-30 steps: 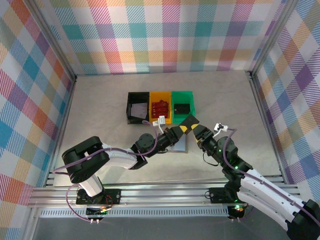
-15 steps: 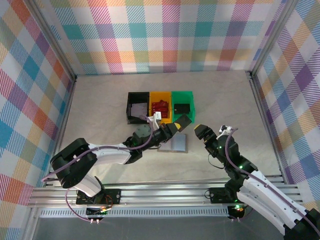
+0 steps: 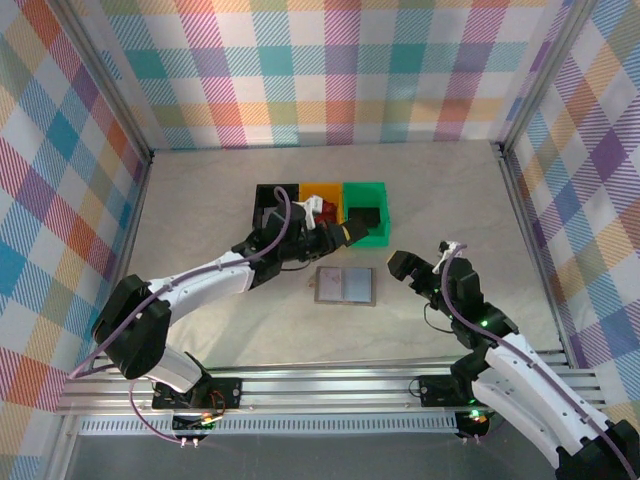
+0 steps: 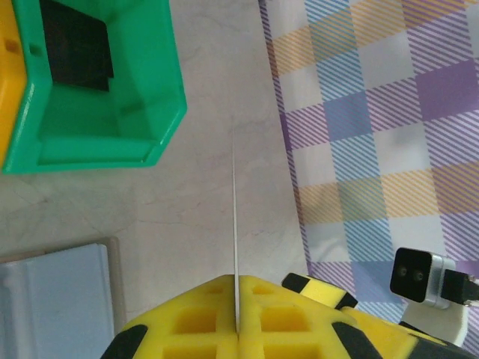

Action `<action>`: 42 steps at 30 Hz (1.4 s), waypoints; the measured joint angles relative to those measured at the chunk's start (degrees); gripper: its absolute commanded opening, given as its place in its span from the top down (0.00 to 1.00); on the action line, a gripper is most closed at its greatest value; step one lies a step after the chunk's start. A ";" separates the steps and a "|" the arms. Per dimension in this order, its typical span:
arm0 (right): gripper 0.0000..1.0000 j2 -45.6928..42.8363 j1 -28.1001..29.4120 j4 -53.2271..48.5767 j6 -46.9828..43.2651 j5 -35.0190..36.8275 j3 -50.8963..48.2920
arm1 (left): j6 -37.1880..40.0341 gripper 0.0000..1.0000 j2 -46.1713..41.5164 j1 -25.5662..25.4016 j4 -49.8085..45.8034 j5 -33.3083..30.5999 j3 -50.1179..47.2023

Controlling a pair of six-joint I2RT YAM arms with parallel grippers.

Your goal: Take the credit cards out of the card holder

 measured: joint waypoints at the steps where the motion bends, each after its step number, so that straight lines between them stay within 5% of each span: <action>1: 0.01 0.42 -0.37 -0.02 -0.42 -0.52 -0.02 | 0.87 1.00 0.07 0.35 -1.75 0.39 1.25; 22: 0.01 -2.27 -1.36 3.06 -0.44 -4.42 -9.38 | 15.06 1.00 20.55 4.96 -24.04 6.36 32.74; 42: 0.01 -5.90 -1.36 3.10 0.42 -4.24 -9.99 | 17.90 1.00 40.24 5.60 -34.23 5.60 53.02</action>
